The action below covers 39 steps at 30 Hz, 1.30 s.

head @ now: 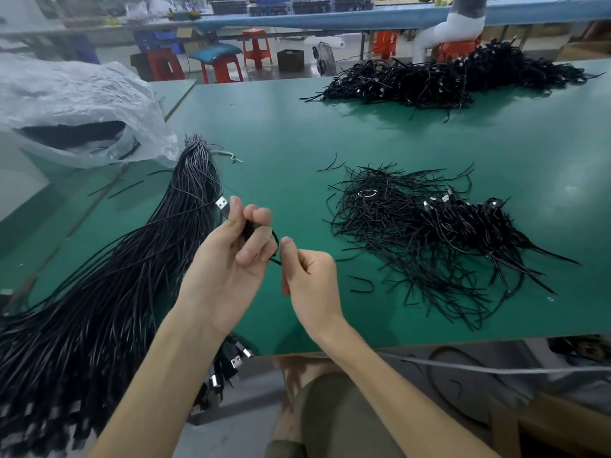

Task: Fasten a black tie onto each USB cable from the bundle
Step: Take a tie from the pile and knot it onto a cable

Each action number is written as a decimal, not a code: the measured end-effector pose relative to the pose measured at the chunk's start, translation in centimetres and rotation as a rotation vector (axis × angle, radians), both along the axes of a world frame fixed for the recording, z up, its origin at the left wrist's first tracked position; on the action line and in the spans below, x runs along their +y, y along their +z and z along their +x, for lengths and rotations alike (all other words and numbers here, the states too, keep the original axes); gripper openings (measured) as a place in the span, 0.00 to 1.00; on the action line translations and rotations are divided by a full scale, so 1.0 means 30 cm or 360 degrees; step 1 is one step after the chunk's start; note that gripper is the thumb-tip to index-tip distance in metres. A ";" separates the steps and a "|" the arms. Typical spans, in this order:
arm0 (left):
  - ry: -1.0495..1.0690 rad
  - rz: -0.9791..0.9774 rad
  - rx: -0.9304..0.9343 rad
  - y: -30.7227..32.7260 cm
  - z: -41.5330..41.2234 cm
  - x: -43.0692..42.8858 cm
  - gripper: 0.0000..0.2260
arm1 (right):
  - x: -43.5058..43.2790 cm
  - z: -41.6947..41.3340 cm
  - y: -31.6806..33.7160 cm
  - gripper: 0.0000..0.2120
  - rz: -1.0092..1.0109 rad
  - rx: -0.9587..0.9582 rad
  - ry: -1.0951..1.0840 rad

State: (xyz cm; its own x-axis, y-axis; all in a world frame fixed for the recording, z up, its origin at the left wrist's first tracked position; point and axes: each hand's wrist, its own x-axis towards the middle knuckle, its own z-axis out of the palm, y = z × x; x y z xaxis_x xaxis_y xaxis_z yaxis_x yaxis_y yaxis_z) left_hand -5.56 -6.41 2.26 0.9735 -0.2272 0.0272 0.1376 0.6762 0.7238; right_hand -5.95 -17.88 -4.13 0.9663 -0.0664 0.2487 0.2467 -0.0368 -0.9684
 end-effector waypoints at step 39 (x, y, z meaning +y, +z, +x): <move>-0.0087 0.0158 -0.0044 -0.126 0.047 -0.025 0.20 | -0.119 0.024 0.084 0.30 -0.0970 -0.0273 0.0337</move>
State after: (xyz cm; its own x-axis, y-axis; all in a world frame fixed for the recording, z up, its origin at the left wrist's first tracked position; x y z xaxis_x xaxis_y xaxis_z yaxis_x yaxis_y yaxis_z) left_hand -4.15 -7.15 -1.52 0.9587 -0.2831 0.0284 0.1518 0.5931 0.7907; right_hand -5.22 -21.44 -1.60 0.8864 0.3214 0.3330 0.4575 -0.4992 -0.7359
